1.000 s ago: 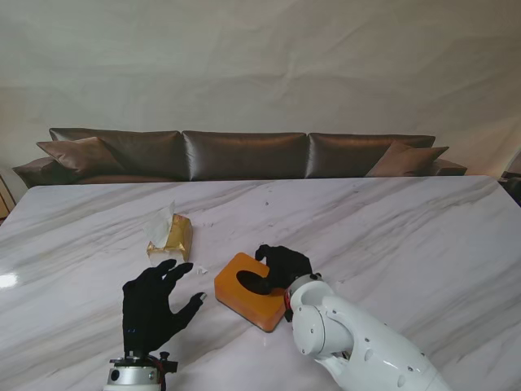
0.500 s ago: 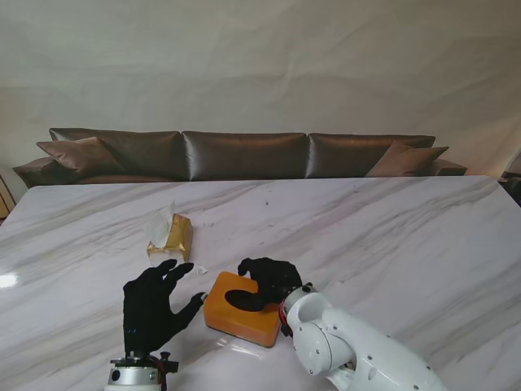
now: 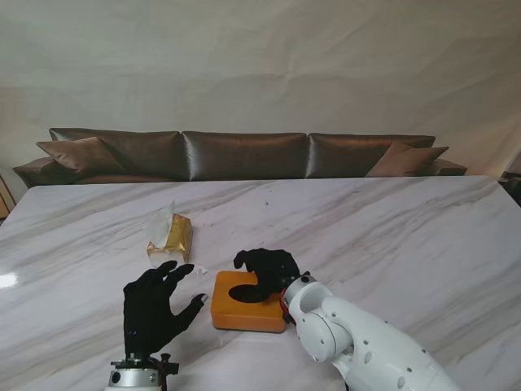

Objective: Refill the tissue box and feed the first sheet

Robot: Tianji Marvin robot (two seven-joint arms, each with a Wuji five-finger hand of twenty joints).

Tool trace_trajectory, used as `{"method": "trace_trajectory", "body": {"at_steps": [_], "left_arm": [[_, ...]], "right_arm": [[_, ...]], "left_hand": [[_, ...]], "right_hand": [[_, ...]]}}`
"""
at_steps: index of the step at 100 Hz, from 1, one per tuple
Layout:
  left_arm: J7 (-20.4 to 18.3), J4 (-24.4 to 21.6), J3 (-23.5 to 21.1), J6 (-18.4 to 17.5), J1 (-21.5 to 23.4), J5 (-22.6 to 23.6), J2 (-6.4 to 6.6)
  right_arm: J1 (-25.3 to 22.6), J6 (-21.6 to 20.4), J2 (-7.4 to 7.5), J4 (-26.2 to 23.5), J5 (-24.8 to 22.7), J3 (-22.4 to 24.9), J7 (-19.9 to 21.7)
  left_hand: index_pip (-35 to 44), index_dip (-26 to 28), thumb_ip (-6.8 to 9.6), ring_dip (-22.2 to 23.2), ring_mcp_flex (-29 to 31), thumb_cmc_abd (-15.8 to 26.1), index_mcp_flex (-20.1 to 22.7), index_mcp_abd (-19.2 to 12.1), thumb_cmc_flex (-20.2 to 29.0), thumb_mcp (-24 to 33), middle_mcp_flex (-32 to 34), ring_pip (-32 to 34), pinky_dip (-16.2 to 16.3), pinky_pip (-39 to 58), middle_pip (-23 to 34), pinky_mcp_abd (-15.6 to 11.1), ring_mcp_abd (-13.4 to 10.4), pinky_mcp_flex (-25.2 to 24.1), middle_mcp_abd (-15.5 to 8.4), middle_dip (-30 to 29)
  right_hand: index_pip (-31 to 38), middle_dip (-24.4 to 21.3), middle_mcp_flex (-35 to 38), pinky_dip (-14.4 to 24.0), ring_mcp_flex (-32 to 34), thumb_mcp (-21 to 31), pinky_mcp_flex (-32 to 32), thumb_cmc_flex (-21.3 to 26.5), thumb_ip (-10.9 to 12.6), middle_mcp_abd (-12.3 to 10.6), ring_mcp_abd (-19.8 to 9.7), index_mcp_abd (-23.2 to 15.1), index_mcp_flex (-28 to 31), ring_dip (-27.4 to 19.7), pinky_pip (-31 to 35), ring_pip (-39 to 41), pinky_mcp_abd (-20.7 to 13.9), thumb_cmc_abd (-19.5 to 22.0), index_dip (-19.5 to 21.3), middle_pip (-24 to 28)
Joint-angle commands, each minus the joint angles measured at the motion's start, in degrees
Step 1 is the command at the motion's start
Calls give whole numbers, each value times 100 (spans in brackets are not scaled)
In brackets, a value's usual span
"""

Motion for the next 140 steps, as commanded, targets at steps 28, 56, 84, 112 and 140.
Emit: {"method": "trace_trajectory", "body": {"at_steps": [28,56,84,112,140], "left_arm": [[-72,-31,30,12,0,-1,-18],[-109,-33,30,6,-8,-4,-13],[-140,-47,29,-22,-31,13,-5],[-110,8,90,-114,-70,-4,-5],[-64,22,94,-200,-38,-11,-7]], "right_arm": [[-82,-223,105,-224,-140,268,316],[-344,-315,176,-608,-154,657,564],[-1056,-180,270,-1594,-589,1280,774],[-1607,20,318,-2086,-853,1494,904],[-1690,136,336,-2075,-1063,1248,828]], "left_hand": [[-38,-75,91,-9,-60,219,38,50,37,-106,35,-14,2,-45,-67,72,-85,-77,-28,-11],[-41,-77,87,-10,-61,219,34,44,31,-111,29,-18,2,-45,-70,72,-98,-77,-39,-12],[-40,-77,88,-12,-58,222,38,46,35,-113,29,-23,2,-45,-74,72,-99,-77,-37,-14],[-39,-76,89,-14,-63,227,39,47,33,-120,28,-29,-6,-64,-76,80,-111,-91,-36,-15],[-36,-75,91,-16,-62,228,45,48,34,-125,37,-34,-8,-67,-70,80,-118,-89,-33,-12]], "right_hand": [[-471,-586,-423,398,-1298,-447,-1284,-1835,-535,-183,-664,-275,-341,-757,-1230,-1185,-57,-305,-273,-840],[-1125,-1154,-1129,125,-2451,-361,-1998,-3029,-1004,-49,-635,-419,-472,-1318,-2321,-1871,27,-598,-432,-1636],[-1222,-1286,-687,1049,-1642,-626,-385,-3190,-961,246,-455,-234,131,-1269,-398,-1378,-711,-187,-329,-1681],[-1188,-1629,745,785,365,-584,2850,-3480,-1027,437,-430,-72,1133,-1641,2779,-1033,-2527,-247,-454,-1994],[-1072,-1638,1068,518,830,-534,3500,-3568,-1052,686,-610,202,1393,-2012,3017,-1423,-2813,-257,-550,-2007]]}}
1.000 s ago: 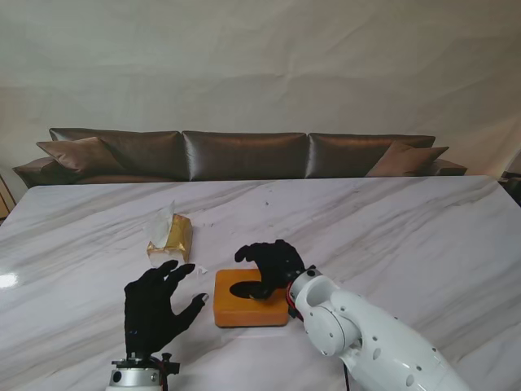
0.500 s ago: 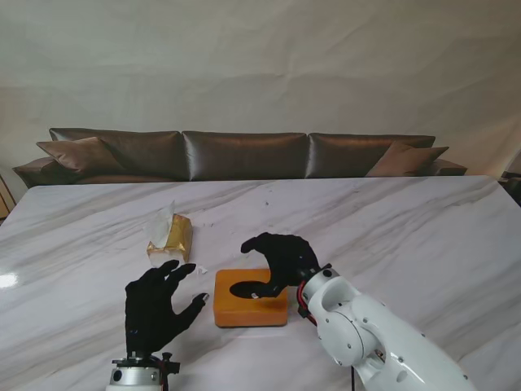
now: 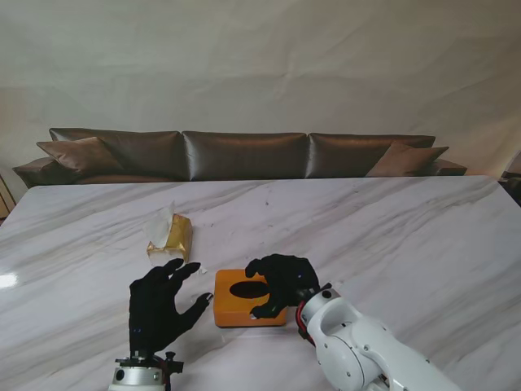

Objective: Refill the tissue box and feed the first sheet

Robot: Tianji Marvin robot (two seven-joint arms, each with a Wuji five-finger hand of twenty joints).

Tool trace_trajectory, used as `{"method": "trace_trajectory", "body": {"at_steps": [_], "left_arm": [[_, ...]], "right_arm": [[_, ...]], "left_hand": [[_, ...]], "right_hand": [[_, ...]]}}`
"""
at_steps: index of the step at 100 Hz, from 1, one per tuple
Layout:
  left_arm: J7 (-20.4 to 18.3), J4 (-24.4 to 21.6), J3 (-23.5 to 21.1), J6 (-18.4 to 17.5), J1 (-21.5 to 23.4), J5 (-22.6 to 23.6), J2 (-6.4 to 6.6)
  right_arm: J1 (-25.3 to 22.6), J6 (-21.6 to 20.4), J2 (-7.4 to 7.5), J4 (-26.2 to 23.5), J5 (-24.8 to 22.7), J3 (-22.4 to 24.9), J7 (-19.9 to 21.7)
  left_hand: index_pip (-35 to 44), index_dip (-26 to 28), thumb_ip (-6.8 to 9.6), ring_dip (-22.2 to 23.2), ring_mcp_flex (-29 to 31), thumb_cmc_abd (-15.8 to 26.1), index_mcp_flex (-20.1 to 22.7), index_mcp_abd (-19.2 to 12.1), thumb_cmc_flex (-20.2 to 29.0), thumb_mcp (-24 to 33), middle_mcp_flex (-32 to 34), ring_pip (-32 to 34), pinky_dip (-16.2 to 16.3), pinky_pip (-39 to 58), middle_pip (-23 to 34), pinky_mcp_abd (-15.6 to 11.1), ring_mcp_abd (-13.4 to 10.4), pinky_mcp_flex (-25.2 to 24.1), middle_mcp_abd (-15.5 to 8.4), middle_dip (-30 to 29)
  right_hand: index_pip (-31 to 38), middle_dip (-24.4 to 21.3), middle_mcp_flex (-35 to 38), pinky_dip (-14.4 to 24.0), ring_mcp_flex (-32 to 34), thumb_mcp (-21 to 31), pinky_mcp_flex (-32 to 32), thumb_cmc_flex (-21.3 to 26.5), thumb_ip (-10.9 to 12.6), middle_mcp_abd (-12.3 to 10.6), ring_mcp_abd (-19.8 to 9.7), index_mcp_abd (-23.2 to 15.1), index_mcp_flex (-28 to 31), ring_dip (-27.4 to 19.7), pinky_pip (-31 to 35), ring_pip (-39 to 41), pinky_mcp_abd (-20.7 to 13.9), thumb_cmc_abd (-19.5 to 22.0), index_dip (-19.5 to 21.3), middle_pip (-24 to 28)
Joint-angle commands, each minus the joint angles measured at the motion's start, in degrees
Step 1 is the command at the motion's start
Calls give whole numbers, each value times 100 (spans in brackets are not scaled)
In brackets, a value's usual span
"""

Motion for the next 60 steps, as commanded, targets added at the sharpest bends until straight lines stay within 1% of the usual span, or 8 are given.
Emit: {"method": "trace_trajectory", "body": {"at_steps": [1,27,49,60], "left_arm": [[-41,8,3,-39,52,-7,-10],[-18,21,-35,-86,109,-31,-14],[52,90,-60,-156,132,-73,-27],[81,131,-66,-194,139,-99,-34]], "right_arm": [[-31,25,-15,26,17,-76,72],[-33,41,-5,-21,115,-270,148],[-21,81,-15,27,197,-413,95],[52,117,-22,101,208,-521,62]], "left_hand": [[-37,-75,91,-16,-67,230,43,49,33,-123,38,-36,-8,-67,-70,79,-118,-89,-35,-12],[-37,-76,92,-17,-64,232,48,52,34,-125,39,-37,-8,-67,-70,79,-115,-89,-30,-12],[-25,-71,95,-15,-66,232,69,52,37,-127,33,-36,-8,-67,-73,79,-113,-89,-34,-13],[-16,-67,96,-15,-69,233,81,58,37,-127,35,-38,-8,-67,-73,79,-116,-89,-33,-14]], "right_hand": [[115,-110,121,-60,160,87,301,-221,-137,149,208,155,79,-123,589,-136,-1150,-114,-60,-51],[173,-92,148,-81,242,67,329,-190,-128,195,212,218,111,-170,633,-208,-1173,-67,-97,-9],[230,-74,256,-77,330,53,338,-154,-112,212,198,207,202,-155,688,-157,-1207,-51,-112,46],[239,-77,267,-91,303,52,323,-144,-104,183,196,185,214,-165,672,-175,-1194,-26,-120,44]]}}
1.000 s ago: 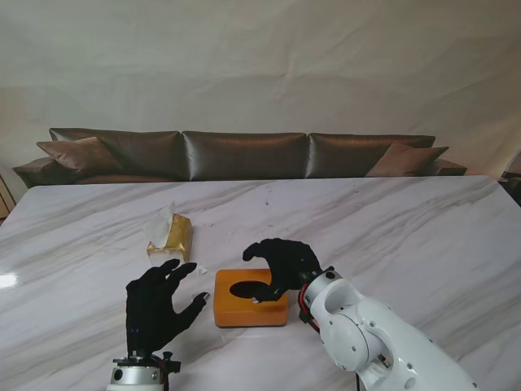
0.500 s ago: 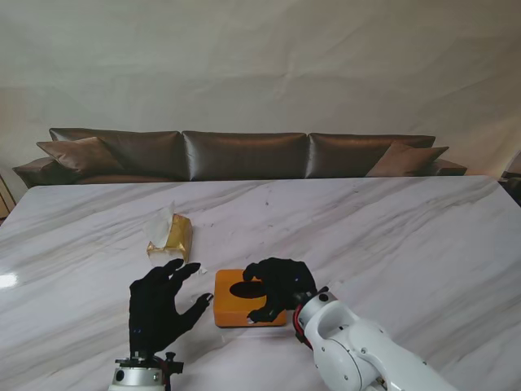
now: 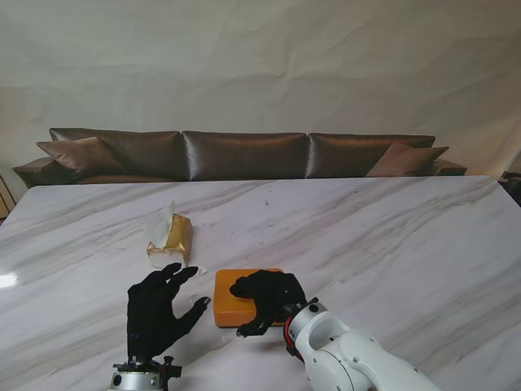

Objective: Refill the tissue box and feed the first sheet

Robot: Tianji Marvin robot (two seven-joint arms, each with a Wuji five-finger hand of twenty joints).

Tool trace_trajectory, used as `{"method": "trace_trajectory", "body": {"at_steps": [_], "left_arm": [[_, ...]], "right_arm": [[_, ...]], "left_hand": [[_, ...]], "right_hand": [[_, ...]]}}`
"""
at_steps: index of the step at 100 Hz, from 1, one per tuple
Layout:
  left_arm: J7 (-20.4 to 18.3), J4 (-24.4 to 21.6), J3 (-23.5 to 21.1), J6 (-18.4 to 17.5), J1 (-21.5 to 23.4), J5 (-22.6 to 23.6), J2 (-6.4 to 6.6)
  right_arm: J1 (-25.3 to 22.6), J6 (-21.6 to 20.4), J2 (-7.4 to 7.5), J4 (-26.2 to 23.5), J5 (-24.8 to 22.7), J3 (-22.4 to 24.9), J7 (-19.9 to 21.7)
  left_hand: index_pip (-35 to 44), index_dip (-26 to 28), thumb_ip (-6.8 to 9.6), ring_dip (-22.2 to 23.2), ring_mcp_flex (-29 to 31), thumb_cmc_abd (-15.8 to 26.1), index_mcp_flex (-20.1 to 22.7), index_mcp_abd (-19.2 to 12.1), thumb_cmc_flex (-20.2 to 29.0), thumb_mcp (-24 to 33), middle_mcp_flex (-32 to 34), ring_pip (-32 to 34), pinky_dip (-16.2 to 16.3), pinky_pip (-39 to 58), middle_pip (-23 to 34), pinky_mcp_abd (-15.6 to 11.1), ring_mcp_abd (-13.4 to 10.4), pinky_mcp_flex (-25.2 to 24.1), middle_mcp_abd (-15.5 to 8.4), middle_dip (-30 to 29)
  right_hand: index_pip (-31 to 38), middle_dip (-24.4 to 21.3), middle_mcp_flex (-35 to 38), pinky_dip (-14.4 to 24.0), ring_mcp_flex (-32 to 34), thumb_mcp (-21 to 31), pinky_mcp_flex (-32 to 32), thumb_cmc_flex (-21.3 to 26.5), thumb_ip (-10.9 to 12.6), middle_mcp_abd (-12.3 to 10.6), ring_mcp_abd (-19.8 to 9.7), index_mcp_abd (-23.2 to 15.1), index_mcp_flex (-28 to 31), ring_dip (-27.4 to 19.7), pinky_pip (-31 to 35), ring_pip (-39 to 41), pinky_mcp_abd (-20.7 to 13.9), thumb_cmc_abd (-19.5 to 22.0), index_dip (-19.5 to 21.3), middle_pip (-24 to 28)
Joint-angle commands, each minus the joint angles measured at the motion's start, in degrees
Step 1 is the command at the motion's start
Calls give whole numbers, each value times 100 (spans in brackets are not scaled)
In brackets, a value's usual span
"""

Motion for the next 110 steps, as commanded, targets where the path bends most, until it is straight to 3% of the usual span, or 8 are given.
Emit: {"method": "trace_trajectory", "body": {"at_steps": [1,61,110], "left_arm": [[-33,38,-14,-44,56,-21,-28],[20,46,-107,-26,157,-47,-41],[-39,-12,-125,58,190,-19,-31]], "right_arm": [[43,36,-20,78,-6,-74,70],[457,236,-52,340,-42,-405,39],[791,250,10,587,-114,-620,420]], "left_hand": [[-16,-66,95,-15,-71,230,81,58,36,-127,35,-38,-8,-67,-73,80,-116,-89,-32,-13],[8,-53,98,-16,-69,235,102,65,38,-131,39,-39,-8,-67,-70,80,-117,-89,-28,-12],[7,-52,99,-16,-74,234,96,65,37,-132,46,-39,-8,-67,-70,80,-113,-89,-30,-12]], "right_hand": [[52,-77,120,-73,150,49,184,-143,-101,105,196,83,79,-102,601,-48,-1176,-27,-48,42],[71,-94,86,-168,38,41,71,-132,-81,85,224,48,169,-111,483,-99,-929,-2,-57,3],[66,-112,44,-166,-51,-58,52,-210,-45,122,274,61,258,-110,496,-126,-922,238,-19,-42]]}}
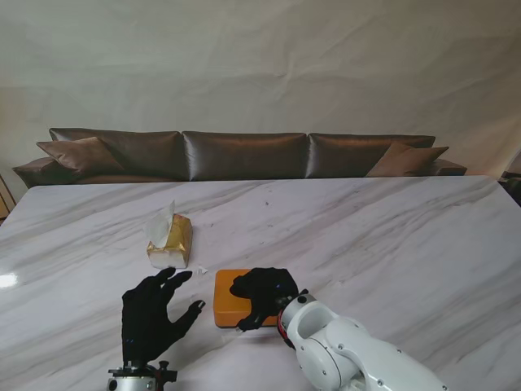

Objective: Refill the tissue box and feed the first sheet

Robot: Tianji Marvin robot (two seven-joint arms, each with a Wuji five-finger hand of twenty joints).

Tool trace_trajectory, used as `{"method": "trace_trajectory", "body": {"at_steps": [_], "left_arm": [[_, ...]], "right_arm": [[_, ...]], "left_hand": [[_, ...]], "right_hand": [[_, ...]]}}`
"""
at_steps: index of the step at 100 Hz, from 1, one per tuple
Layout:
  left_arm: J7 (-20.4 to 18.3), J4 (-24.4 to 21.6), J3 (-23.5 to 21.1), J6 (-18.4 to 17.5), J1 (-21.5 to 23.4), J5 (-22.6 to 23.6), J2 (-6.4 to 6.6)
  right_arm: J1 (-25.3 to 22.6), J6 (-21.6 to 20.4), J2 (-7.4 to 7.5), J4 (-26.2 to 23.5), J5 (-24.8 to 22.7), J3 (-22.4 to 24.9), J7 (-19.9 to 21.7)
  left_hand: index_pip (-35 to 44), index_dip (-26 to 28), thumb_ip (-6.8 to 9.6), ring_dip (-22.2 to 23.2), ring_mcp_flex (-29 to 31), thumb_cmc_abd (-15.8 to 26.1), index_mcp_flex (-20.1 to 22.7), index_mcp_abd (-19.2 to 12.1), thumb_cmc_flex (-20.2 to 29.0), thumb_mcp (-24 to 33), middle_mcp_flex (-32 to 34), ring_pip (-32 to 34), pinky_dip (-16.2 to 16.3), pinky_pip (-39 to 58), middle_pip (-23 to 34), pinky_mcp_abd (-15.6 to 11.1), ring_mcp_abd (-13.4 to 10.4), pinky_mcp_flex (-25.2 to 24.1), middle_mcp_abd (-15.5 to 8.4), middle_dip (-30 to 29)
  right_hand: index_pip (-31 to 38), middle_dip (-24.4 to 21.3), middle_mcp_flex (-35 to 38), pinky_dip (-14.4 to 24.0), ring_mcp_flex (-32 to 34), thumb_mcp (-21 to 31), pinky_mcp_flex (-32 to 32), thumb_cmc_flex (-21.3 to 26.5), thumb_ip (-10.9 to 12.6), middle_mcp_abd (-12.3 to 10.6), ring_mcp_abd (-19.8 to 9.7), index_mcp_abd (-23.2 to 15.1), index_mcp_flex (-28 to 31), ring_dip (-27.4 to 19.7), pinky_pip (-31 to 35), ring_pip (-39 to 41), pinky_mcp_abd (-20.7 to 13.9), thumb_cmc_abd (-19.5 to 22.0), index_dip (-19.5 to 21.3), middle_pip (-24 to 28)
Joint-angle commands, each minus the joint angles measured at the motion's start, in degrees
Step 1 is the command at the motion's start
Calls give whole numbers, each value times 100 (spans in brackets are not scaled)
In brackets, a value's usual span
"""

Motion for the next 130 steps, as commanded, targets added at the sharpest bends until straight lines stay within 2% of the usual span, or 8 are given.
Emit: {"method": "trace_trajectory", "body": {"at_steps": [1,22,45,56,81,113,128,130], "left_arm": [[-83,-52,-18,15,58,12,-15],[-83,-46,-14,32,56,25,-13],[-49,-27,-2,22,54,25,-17],[-33,-25,-6,12,66,15,-21],[33,-25,-84,-32,164,2,-29],[138,41,-141,-112,242,-33,-45],[161,67,-158,-145,246,-38,-47],[161,68,-159,-147,245,-36,-46]], "right_arm": [[23,14,18,50,-21,-28,142],[81,8,52,85,-84,-121,291],[183,162,144,-66,-654,-336,743],[234,299,164,-137,-732,-445,934],[280,646,170,-262,-1006,-673,1094],[260,1078,146,-281,-1325,-899,1027],[229,1338,117,-252,-1408,-973,882],[218,1358,113,-258,-1415,-966,864]], "left_hand": [[7,-53,99,-15,-73,183,95,66,37,-131,46,-38,-8,-67,-70,79,-111,-89,-32,-12],[7,-52,100,-16,-72,174,94,62,38,-135,49,-40,-8,-67,-66,79,-119,-89,-27,-10],[12,-50,100,-16,-65,185,102,65,36,-135,62,-37,-12,-79,-61,85,-122,-98,-29,-8],[12,-50,100,-17,-69,183,102,69,37,-136,67,-40,-9,-74,-63,86,-120,-90,-27,-9],[12,-50,102,-19,-64,188,108,60,36,-135,82,-40,-6,-73,-60,86,-133,-91,-26,-7],[14,-49,101,-19,-67,186,114,72,38,-133,87,-40,-4,-74,-61,86,-123,-90,-19,-6],[13,-49,99,-20,-65,187,112,61,33,-135,92,-41,-4,-76,-57,94,-123,-92,-19,-4],[14,-49,99,-20,-63,182,114,63,34,-136,91,-41,-3,-76,-58,95,-127,-92,-18,-5]], "right_hand": [[-21,-112,43,-29,-37,-59,70,-213,-43,120,292,62,119,-30,497,-79,-916,38,-14,-43],[-63,-112,34,-8,-16,-88,78,-217,-31,136,297,73,99,-22,542,-66,-952,54,-4,-47],[-54,-96,181,22,171,-119,221,-290,-26,133,287,53,169,90,626,209,-1217,142,35,6],[-44,-92,218,49,219,-140,235,-277,-21,135,285,30,206,104,672,262,-1298,165,50,20],[156,15,667,181,669,-165,299,-99,7,-74,140,-295,538,331,850,838,-1685,80,281,309],[676,850,1277,287,1369,-67,351,335,24,-343,27,-815,1102,1369,1039,2138,-1890,-247,1123,981],[1288,1461,1707,345,1557,13,391,956,186,-489,-31,-1189,1533,1893,1251,3164,-1884,-413,1652,1647],[1514,1638,1764,353,1560,75,396,1147,-107,-535,-47,-1350,1544,1950,1275,3359,-1888,-610,1470,1784]]}}
